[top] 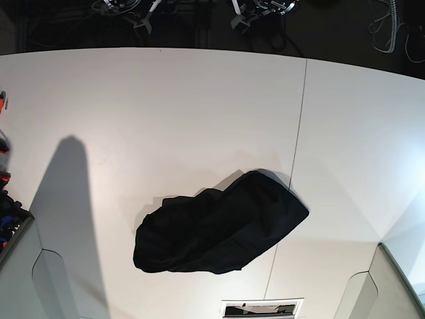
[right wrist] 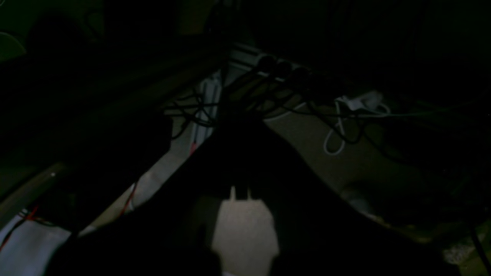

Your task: Layout the t-shirt on the table in an organized manner, then fold the t-shirt properly

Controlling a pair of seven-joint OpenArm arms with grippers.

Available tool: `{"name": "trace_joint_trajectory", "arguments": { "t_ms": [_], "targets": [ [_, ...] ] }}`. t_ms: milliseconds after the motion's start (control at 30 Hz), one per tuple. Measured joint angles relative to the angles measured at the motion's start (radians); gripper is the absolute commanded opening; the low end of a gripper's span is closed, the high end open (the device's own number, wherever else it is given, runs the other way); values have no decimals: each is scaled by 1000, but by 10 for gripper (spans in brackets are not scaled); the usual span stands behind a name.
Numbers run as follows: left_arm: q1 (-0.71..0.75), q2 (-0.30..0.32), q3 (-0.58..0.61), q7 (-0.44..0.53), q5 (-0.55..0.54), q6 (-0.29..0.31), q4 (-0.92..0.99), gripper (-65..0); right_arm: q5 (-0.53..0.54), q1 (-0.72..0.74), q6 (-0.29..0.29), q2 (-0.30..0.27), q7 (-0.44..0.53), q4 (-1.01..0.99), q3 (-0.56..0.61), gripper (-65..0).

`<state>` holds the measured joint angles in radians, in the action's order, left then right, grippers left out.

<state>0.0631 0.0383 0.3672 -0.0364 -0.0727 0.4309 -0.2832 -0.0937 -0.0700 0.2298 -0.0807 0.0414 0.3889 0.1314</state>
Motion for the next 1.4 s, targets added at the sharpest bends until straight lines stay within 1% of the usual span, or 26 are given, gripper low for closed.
{"name": "trace_joint_trajectory", "arguments": {
  "t_ms": [200, 367, 533, 567, 600, 667, 733, 767, 833, 900, 933, 967, 1000, 1067, 1133, 1200, 1267, 1300, 1367, 1400],
  "targets": [
    [0, 0, 0, 0, 0, 0, 0, -634, 0, 1, 2, 0, 0, 0, 0, -650],
    [0, 5, 0, 109, 18, 1, 2, -634, 0, 1, 2, 0, 0, 0, 0, -650],
    [-22, 10, 6, 111, 42, 12, 4, -634, 0, 4, 2, 0, 0, 0, 0, -650],
    [-27, 13, 5, 113, 21, 16, 4, -634, 0, 4, 2, 0, 0, 0, 0, -650],
    [-37, 15, 2, 137, -11, 12, 3, -634, 0, 4, 3, 0, 0, 0, 0, -650],
    [-77, 14, 1, 142, -3, 14, -3, -634, 0, 7, 2, 0, -1, 0, 0, -650],
    [-106, 11, 0, 142, -13, 34, -12, -634, 0, 9, 2, 0, 0, 0, 0, -650],
    [-113, 11, 0, 132, -17, 51, -14, -634, 0, 9, 2, 0, 0, 0, 0, -650],
    [-110, 12, 0, 68, -14, 86, -15, -634, 0, 12, 2, 0, 0, 0, 0, -650],
    [-97, 19, 0, 4, -7, 94, -10, -634, 0, 12, 2, 0, 4, 0, 0, -650],
    [-90, 24, 0, -25, -11, 96, -8, -634, -1, 12, 2, 0, 24, 0, 0, -650],
    [-85, 29, 0, -63, -6, 97, -6, -634, -5, 12, 2, 0, 67, 0, 0, -650],
    [-85, 31, 0, -84, -2, 95, -5, -634, -5, 12, 2, 0, 90, 0, 0, -650],
    [-86, 31, 0, -106, -7, 93, -6, -634, -4, 12, 2, 0, 89, 0, 0, -650],
    [-80, 27, 0, -136, -7, 65, -11, -634, -4, 12, 2, 0, 83, 2, 0, -650],
    [-64, 23, 0, -154, -14, 42, -12, -631, -4, 9, 2, -7, 16, 4, 0, -650],
    [-35, 24, -5, -196, -17, 4, -27, -595, -4, 5, 22, -21, -35, 4, 1, -650],
    [-13, 26, -14, -203, -16, -4, -46, -564, -4, 0, 29, -31, -34, 4, 1, -650],
    [32, 38, -33, -216, 0, -4, -103, -514, -6, -23, 32, -58, -40, 30, 1, -650],
    [56, 47, -44, -222, -5, 5, -147, -501, -6, -42, 33, -75, -42, 61, 2, -650]
  ]
}}
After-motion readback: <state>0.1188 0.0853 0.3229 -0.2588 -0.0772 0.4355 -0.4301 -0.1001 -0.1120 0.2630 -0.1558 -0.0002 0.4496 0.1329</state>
